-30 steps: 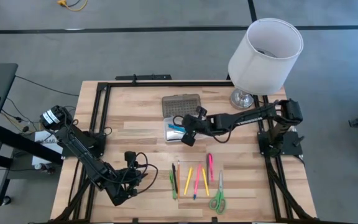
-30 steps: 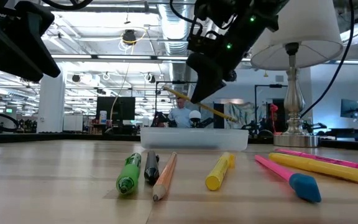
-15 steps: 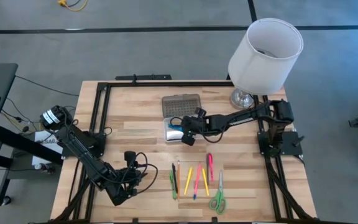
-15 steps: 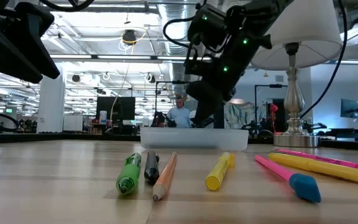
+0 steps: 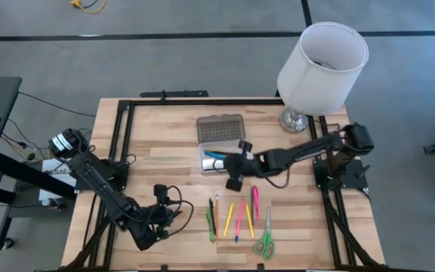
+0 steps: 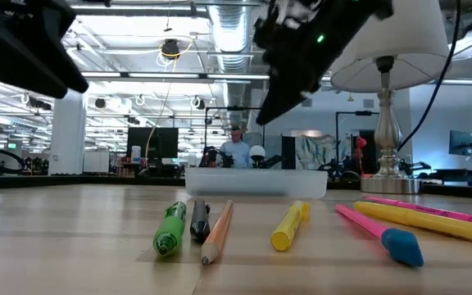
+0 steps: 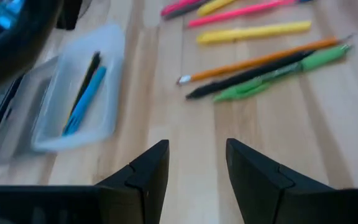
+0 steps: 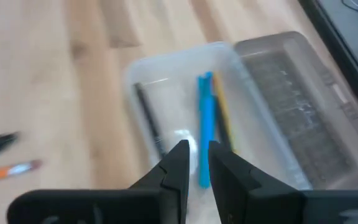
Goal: Pick & place school supplies into a supply box
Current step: Put the green pen into the gray supply box
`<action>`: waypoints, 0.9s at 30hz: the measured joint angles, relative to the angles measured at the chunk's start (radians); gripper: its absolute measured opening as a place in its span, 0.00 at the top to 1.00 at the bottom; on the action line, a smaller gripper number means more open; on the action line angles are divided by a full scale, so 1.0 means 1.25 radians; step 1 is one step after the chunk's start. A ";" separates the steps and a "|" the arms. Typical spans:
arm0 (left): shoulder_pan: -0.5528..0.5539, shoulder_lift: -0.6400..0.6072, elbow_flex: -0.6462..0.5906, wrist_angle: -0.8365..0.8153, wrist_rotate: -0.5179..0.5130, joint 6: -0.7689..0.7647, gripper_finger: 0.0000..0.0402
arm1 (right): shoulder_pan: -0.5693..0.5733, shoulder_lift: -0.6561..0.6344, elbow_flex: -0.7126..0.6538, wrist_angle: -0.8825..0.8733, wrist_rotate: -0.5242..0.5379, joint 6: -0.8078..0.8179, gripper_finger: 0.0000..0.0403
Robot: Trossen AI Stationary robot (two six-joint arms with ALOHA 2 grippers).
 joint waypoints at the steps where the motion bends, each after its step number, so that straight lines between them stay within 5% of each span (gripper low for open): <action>1: 0.004 0.008 0.000 0.034 0.014 0.036 0.61 | 0.019 -0.006 0.000 -0.010 0.008 0.008 0.87; 11: 0.088 0.156 0.000 0.433 0.273 0.446 0.61 | 0.258 -0.025 0.000 -0.057 0.177 0.099 0.87; 19: 0.179 0.222 0.000 0.541 0.404 0.486 0.61 | 0.434 -0.025 0.000 -0.057 0.398 0.162 0.87; 27: 0.237 0.275 0.000 0.629 0.554 0.528 0.61 | 0.536 -0.025 0.000 -0.052 0.531 0.174 0.87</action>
